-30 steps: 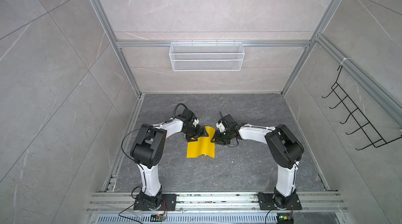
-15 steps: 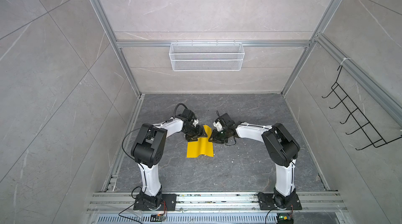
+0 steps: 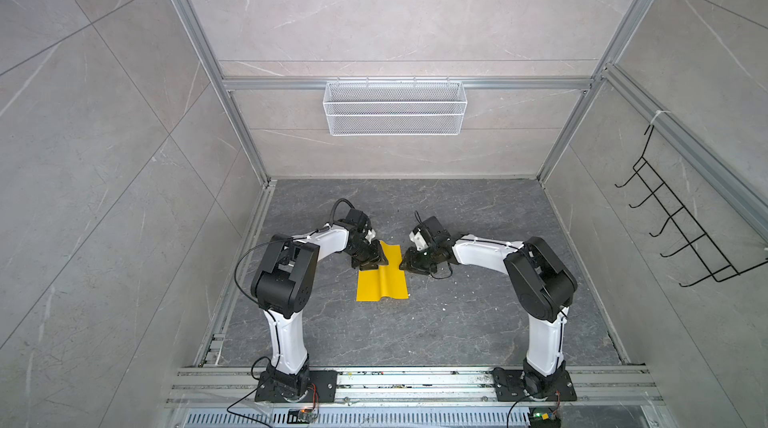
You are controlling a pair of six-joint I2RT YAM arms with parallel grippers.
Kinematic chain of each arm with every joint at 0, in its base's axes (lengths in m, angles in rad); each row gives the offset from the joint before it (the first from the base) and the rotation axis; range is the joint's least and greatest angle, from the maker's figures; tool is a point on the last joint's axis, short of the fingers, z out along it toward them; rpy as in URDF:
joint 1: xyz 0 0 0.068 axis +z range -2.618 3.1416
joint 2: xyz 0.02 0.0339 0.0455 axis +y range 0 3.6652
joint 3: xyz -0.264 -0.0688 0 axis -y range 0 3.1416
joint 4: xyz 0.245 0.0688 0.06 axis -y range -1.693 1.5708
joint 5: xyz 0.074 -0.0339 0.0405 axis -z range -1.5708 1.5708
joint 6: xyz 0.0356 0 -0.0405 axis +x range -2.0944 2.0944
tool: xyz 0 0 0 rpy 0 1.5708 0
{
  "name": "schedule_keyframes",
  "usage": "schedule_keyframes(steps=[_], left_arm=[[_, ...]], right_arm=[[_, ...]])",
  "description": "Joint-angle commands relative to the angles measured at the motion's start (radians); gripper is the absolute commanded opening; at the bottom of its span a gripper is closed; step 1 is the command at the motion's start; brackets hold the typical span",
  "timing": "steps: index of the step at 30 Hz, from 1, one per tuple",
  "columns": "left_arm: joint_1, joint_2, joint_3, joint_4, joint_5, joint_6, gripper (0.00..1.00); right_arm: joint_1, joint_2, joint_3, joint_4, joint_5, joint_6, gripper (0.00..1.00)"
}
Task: Fold a paper plane with a square sheet of paper (pick it up from the middle)
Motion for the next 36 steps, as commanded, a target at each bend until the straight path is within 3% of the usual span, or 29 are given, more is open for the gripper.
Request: schedule_keyframes(steps=[1, 9, 17, 21, 28, 36], left_arm=[[-0.019, 0.04, -0.052, 0.044, -0.065, 0.019, 0.35], [-0.033, -0.184, -0.097, 0.1, 0.057, -0.06, 0.29], [-0.077, -0.317, -0.189, 0.349, 0.237, -0.265, 0.29], [-0.076, -0.305, -0.21, 0.417, 0.282, -0.298, 0.29], [-0.056, -0.191, -0.195, 0.319, 0.214, -0.203, 0.29], [-0.041, -0.099, -0.168, 0.24, 0.155, -0.113, 0.3]], right_arm=[[-0.015, -0.114, -0.045, -0.004, 0.095, -0.009, 0.43], [-0.056, -0.33, -0.16, 0.016, 0.206, -0.032, 0.44], [-0.106, -0.442, -0.185, -0.007, 0.125, -0.082, 0.46], [-0.111, -0.424, -0.169, -0.021, 0.024, -0.114, 0.46], [-0.11, -0.351, -0.173, -0.01, -0.07, -0.12, 0.48], [-0.097, -0.257, -0.167, -0.031, -0.061, -0.13, 0.49]])
